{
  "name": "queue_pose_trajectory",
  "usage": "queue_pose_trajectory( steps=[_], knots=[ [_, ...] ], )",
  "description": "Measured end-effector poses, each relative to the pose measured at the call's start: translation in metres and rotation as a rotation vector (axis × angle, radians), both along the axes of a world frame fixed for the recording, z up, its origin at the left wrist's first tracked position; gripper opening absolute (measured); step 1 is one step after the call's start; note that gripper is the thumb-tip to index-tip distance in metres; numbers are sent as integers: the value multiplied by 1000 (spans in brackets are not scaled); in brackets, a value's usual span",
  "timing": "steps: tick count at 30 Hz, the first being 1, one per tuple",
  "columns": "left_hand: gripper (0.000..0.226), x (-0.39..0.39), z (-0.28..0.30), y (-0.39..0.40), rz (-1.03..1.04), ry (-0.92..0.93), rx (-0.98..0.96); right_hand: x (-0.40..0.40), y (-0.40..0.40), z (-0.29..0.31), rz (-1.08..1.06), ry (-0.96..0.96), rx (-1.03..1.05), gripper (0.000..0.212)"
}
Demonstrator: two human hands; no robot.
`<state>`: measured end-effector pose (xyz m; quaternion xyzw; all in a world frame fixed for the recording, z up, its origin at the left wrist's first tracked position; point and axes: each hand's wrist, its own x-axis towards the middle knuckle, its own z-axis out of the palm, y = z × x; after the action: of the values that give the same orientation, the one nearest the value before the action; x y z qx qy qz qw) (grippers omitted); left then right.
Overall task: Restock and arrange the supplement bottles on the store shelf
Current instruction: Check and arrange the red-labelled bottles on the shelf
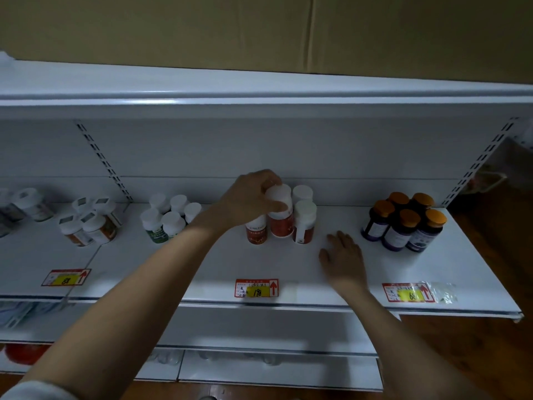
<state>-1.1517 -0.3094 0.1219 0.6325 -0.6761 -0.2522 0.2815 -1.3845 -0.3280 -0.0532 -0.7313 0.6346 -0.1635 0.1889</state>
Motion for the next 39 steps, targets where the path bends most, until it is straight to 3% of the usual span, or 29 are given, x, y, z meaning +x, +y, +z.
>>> queue_pose_trajectory(
  steps=[4, 8, 11, 15, 21, 25, 29, 32, 35, 39],
  knots=[
    [35, 7, 16, 25, -9, 245, 22, 8, 11, 39, -130, -546, 25, 25],
    [33, 14, 22, 48, 15, 626, 115, 30, 42, 96, -30, -988, 172, 21],
    [30, 18, 23, 60, 21, 752, 155, 42, 68, 125, 148, -1166, 386, 21],
    [38, 24, 19, 77, 18, 811, 129, 54, 98, 140, 254, -1369, 573, 43],
    [37, 14, 5, 103, 177, 807, 53, 70, 120, 135, 210, -1418, 494, 45],
    [53, 12, 1, 113, 176, 735, 28, 76, 128, 133, 208, -1413, 467, 43],
    [46, 17, 5, 119, 186, 711, 19, 82, 131, 133, 208, -1407, 446, 43],
    [50, 19, 10, 125, 171, 711, 36, 86, 131, 132, 183, -1379, 390, 50],
    [39, 19, 12, 130, 169, 718, 46, 89, 133, 133, 139, -1296, 259, 57],
    [38, 16, 11, 132, 198, 713, 18, 94, 135, 136, 146, -1179, 149, 46]
  ],
)
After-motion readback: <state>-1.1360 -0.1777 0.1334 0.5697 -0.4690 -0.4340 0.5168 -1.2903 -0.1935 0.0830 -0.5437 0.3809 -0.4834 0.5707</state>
